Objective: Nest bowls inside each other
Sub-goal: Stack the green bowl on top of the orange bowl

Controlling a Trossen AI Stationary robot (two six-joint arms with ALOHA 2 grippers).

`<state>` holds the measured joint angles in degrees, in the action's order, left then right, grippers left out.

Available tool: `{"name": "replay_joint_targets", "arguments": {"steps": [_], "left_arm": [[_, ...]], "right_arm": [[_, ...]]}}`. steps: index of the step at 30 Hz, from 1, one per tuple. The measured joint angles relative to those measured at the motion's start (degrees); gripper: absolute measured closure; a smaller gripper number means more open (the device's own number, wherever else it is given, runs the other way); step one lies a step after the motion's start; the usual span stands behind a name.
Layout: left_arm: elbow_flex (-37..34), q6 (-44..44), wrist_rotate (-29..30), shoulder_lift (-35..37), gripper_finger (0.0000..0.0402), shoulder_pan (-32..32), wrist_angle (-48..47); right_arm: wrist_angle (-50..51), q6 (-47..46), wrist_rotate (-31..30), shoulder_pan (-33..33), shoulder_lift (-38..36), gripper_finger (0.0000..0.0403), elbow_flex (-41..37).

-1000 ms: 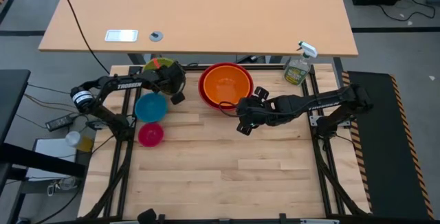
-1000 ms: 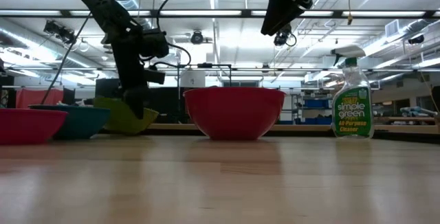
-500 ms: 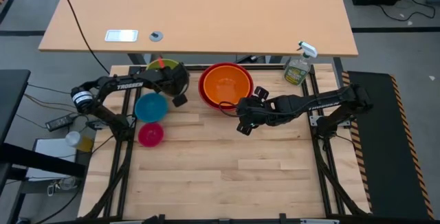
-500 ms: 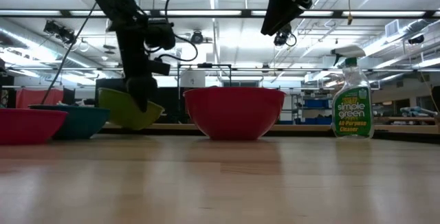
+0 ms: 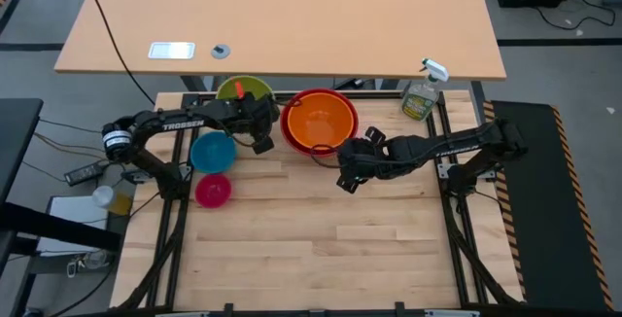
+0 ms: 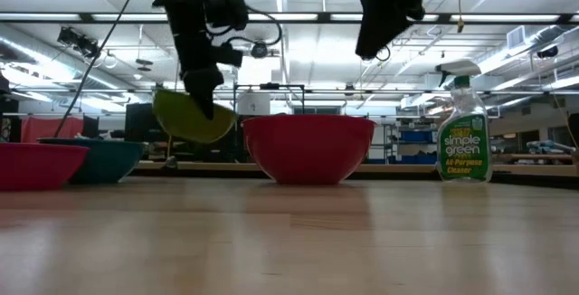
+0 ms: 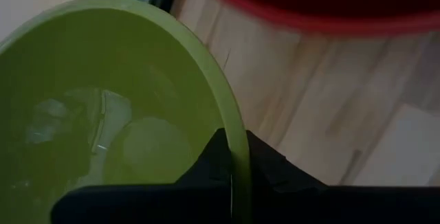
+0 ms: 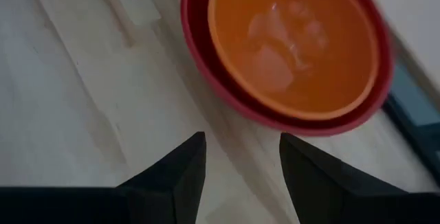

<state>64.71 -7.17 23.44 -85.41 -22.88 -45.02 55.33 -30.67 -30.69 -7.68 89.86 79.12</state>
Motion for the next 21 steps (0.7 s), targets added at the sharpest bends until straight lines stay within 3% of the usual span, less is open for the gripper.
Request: {"name": "replay_joint_targets", "arguments": {"steps": [5, 9, 16, 18, 21], "left_arm": [[2.49, -1.94, 0.55, 0.81, 0.0386, 3.81, -0.22], [3.71, -4.74, 5.82, 1.74, 0.0385, 7.12, -0.78], [4.06, -15.21, 6.79, 3.41, 0.0385, 11.70, 6.97], [4.04, -18.08, 3.99, 3.37, 0.0385, 12.65, 9.15], [3.34, -21.50, -5.37, 2.91, 0.0385, 12.86, 14.38]], "right_arm": [[-8.44, -0.24, 2.00, 0.37, -0.04, 0.0219, -8.49], [-13.43, -1.80, -0.39, 0.37, -0.66, 0.0225, -14.75], [-15.72, -4.90, -3.31, -0.69, -2.10, 0.0228, -18.08], [-14.75, -5.65, -4.21, -1.60, -2.89, 0.0228, -18.04], [-13.92, -6.81, -5.07, -3.45, -5.04, 0.0228, -18.08]]}}
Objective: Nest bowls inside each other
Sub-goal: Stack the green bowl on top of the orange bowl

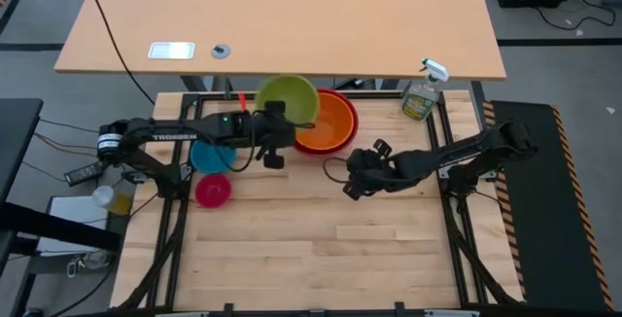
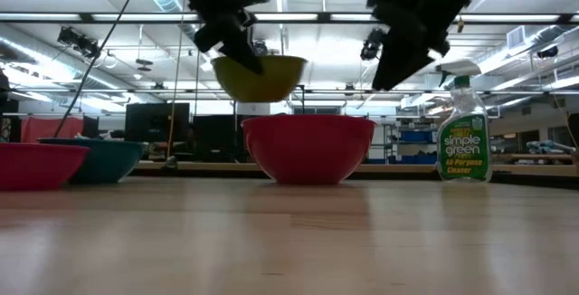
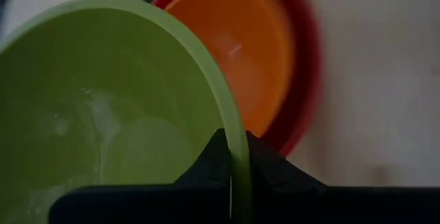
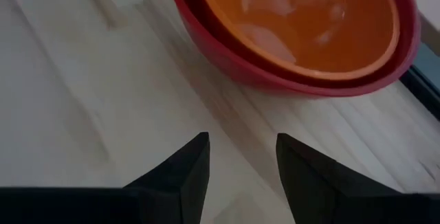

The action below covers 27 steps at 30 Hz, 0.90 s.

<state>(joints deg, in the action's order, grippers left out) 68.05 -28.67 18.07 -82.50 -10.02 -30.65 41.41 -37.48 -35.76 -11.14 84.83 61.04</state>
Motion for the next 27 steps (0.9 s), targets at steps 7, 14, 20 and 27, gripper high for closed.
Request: {"name": "replay_joint_targets", "arguments": {"steps": [7, 14, 20, 27], "left_arm": [[-3.32, -10.55, -8.05, -0.75, 0.0384, -0.39, 10.70], [-4.11, -16.72, -17.75, -6.18, 0.0386, -3.99, 12.99], [-4.11, -18.81, -18.25, -11.12, 0.0387, -5.77, 17.17], [-4.03, -18.18, -21.76, -14.83, 0.0382, -6.94, 19.66]], "right_arm": [[2.61, -4.07, -2.77, -4.82, -5.01, 0.0228, -0.40], [2.78, -5.96, -3.37, -6.30, -5.16, 0.0228, -1.70], [2.20, -5.96, -2.85, -6.38, -3.91, 0.0228, -1.70], [2.05, -5.93, -2.85, -6.38, -3.42, 0.0228, -1.70]]}}
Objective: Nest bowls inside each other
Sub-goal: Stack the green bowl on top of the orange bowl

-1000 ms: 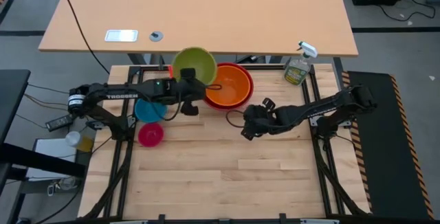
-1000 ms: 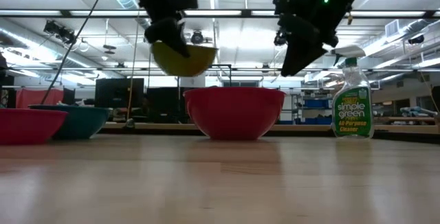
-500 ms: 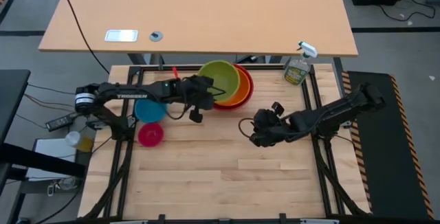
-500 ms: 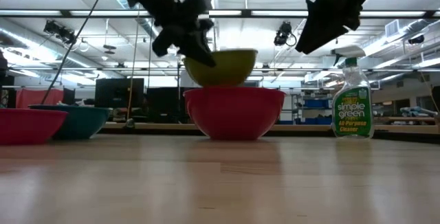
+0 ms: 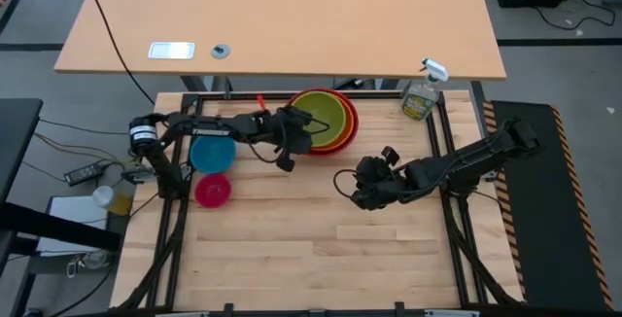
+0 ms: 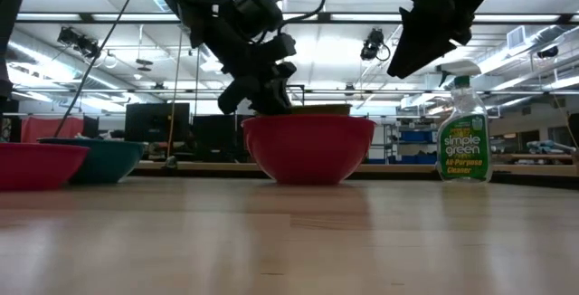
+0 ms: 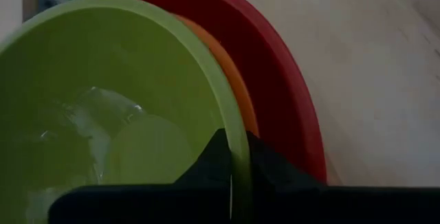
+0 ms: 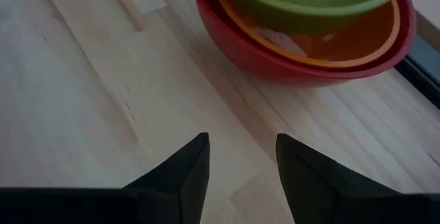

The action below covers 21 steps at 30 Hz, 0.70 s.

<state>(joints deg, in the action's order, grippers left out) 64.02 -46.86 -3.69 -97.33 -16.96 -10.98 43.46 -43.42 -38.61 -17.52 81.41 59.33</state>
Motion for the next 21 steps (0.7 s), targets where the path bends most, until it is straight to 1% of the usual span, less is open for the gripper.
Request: {"name": "replay_joint_targets", "arguments": {"steps": [5, 10, 15, 17, 21], "left_arm": [[0.01, 2.50, -0.06, -0.74, 0.0348, 0.58, 0.74], [0.04, 2.57, 0.22, -0.66, 0.0287, 1.92, 1.98], [0.04, 3.90, 4.78, -0.27, 0.0231, 3.56, 2.97], [0.02, 4.10, 6.81, 0.77, 0.0216, 4.25, 2.91], [0.04, 7.02, 6.19, 4.62, 0.0202, 4.54, 2.14]], "right_arm": [[-0.14, -0.09, -0.33, 0.00, 0.02, 0.0228, 0.00], [-0.18, -0.13, -0.35, 0.00, 0.02, 0.0228, 0.00], [-0.24, -0.53, -0.35, 0.00, 0.02, 0.0228, 0.00], [-0.26, -0.55, -0.35, 0.00, 0.02, 0.0228, 0.00], [-0.30, -0.55, -0.35, 0.00, 0.02, 0.0228, 0.00]]}}
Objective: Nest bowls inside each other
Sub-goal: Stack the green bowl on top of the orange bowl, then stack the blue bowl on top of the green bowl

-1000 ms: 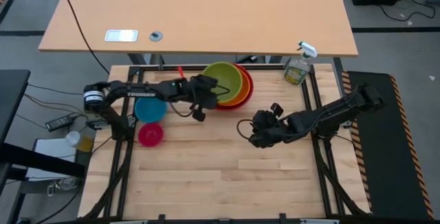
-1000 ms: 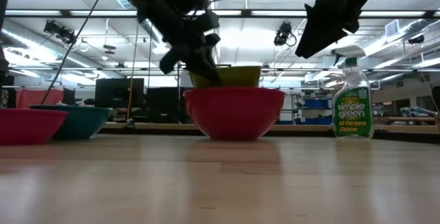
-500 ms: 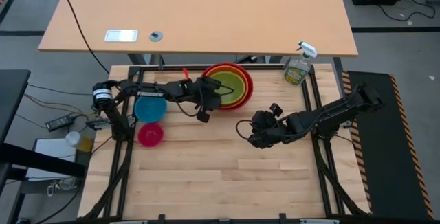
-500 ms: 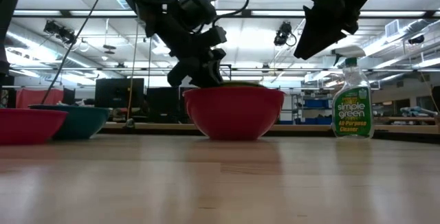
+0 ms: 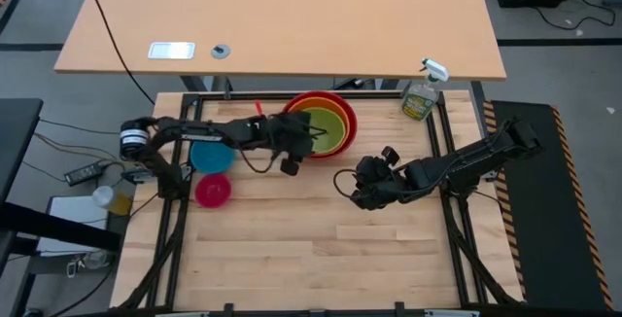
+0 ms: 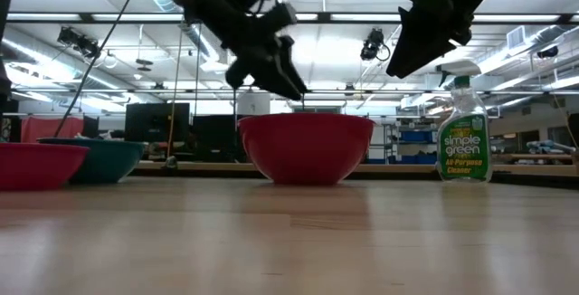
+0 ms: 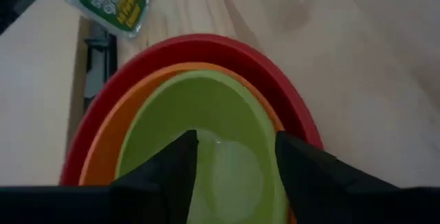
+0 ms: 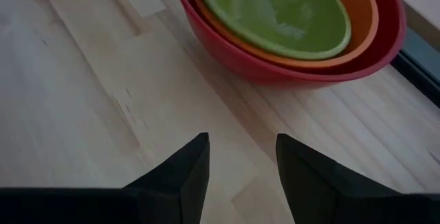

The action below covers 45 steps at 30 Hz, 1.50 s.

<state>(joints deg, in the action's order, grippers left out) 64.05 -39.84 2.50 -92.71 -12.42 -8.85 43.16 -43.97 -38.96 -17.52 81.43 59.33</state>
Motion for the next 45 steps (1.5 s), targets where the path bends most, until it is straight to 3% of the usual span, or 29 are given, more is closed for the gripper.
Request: {"name": "replay_joint_targets", "arguments": {"steps": [5, 9, 18, 26, 30, 34, 36, 45], "left_arm": [[-0.07, 1.82, -2.34, 6.99, 0.0205, -1.11, -6.32], [0.04, 5.31, -8.14, 13.20, 0.0212, -3.51, -12.37], [0.02, 13.03, -8.20, 20.00, 0.0221, -5.20, -35.08], [-0.12, 19.71, -8.08, 19.58, 0.0221, 2.91, -54.11], [-0.07, 20.81, -5.11, 19.59, 0.0221, 9.58, -60.62], [-0.07, 25.56, 6.55, 19.59, 0.0221, 14.27, -63.91], [-0.07, 29.78, 8.91, 19.59, 0.0221, 13.51, -63.78], [-0.07, 42.11, 7.05, 19.57, 0.0221, 0.63, -63.36]], "right_arm": [[-0.15, 0.00, 0.00, 0.00, 0.00, 0.0228, 0.00], [-0.51, 0.00, 0.02, 0.01, 0.00, 0.0228, 0.00], [-1.79, 0.61, 0.00, 0.74, 0.00, 0.0228, 0.02], [-20.48, 10.01, 1.28, 3.42, 0.04, 0.0228, -5.82], [-26.72, 13.18, 1.51, 4.12, 0.07, 0.0228, -8.63], [-27.93, 14.91, 2.18, 4.64, 0.07, 0.0228, -9.42], [-28.51, 15.50, 2.75, 4.91, 0.07, 0.0228, -9.42], [-30.39, 15.69, 3.02, 4.58, 0.07, 0.0228, -9.42]]}}
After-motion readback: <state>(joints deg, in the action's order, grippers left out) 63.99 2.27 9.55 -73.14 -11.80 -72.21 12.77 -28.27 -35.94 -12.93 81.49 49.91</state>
